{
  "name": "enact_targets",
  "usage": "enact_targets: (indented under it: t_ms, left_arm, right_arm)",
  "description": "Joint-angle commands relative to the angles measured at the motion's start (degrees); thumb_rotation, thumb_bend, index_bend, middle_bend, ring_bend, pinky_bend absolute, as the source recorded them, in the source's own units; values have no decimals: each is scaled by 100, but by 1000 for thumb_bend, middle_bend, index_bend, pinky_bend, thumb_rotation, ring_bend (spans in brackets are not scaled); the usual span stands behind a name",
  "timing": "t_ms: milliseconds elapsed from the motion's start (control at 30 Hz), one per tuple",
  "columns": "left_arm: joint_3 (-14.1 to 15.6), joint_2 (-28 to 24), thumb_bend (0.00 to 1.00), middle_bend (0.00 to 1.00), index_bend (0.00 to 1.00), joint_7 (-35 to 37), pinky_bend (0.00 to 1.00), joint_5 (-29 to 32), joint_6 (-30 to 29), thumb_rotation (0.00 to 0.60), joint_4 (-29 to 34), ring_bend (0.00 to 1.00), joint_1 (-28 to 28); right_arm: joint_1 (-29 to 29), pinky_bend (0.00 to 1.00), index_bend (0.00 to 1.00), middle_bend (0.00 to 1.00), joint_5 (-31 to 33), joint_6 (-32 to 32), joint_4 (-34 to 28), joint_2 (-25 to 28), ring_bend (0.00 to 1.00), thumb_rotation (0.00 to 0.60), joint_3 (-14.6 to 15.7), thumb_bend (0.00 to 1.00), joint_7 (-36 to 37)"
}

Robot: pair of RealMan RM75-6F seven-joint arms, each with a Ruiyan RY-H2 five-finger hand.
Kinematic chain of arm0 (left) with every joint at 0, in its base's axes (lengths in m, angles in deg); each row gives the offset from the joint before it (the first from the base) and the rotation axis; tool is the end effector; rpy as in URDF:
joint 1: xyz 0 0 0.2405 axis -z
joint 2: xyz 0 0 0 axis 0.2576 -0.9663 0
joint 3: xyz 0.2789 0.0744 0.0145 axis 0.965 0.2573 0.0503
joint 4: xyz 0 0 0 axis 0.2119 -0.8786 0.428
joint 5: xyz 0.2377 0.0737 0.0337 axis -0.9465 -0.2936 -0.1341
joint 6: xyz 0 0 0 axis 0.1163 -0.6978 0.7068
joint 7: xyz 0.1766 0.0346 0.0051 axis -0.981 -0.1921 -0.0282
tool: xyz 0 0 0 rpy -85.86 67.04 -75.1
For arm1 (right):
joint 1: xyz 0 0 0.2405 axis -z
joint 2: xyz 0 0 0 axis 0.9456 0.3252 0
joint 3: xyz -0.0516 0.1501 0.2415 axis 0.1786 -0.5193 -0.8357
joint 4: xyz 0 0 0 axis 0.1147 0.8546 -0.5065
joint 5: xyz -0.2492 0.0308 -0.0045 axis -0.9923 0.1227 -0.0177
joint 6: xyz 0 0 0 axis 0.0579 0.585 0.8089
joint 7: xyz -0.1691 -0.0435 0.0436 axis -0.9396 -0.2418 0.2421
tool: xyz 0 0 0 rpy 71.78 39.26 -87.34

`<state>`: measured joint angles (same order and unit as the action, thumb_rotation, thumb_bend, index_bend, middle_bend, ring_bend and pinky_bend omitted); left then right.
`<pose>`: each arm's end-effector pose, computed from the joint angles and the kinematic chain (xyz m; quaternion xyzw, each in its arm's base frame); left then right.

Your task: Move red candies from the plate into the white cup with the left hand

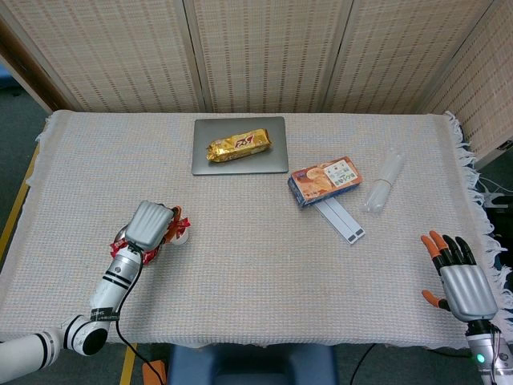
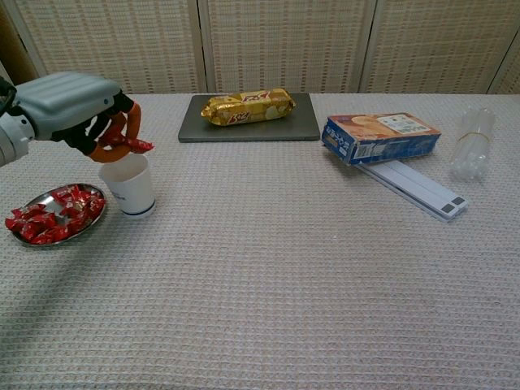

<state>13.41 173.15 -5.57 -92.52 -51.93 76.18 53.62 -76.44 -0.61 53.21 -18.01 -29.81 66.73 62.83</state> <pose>-0.1817 0.4204 -0.0229 -0.7489 -0.2454 -0.3605 0.4989 -0.3589 -0.2136 0.1143 0.6534 -0.3736 0.2971 0.5875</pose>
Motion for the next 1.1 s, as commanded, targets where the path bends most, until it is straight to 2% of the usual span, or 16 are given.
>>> enact_targets:
  t_ms: [33, 467, 600, 800, 1100]
  left_arm:
    - [38, 138, 595, 722, 711, -73, 1000, 128, 94, 600, -195, 666, 66]
    - [170, 251, 593, 711, 693, -10, 1000, 294, 202, 600, -569, 666, 93]
    - [272, 291, 583, 660, 590, 65, 1000, 281, 335, 600, -643, 656, 122]
    - [324, 272, 547, 536, 430, 90, 1000, 276, 422, 600, -685, 587, 172]
    - [351, 202, 448, 477, 327, 216, 1000, 115, 246, 600, -599, 506, 157]
  right_arm:
    - [8, 0, 0, 0, -8, 13, 0, 13, 0, 600, 3, 64, 22]
    - [17, 0, 0, 0, -24, 34, -4, 21, 0, 600, 6, 64, 39]
    - [19, 0, 0, 0, -10, 36, -9, 9, 0, 600, 1, 64, 12]
    - [24, 0, 0, 0, 3, 42, -10, 11, 0, 600, -6, 64, 18]
    - [26, 0, 0, 0, 6, 42, -15, 18, 0, 600, -6, 64, 36]
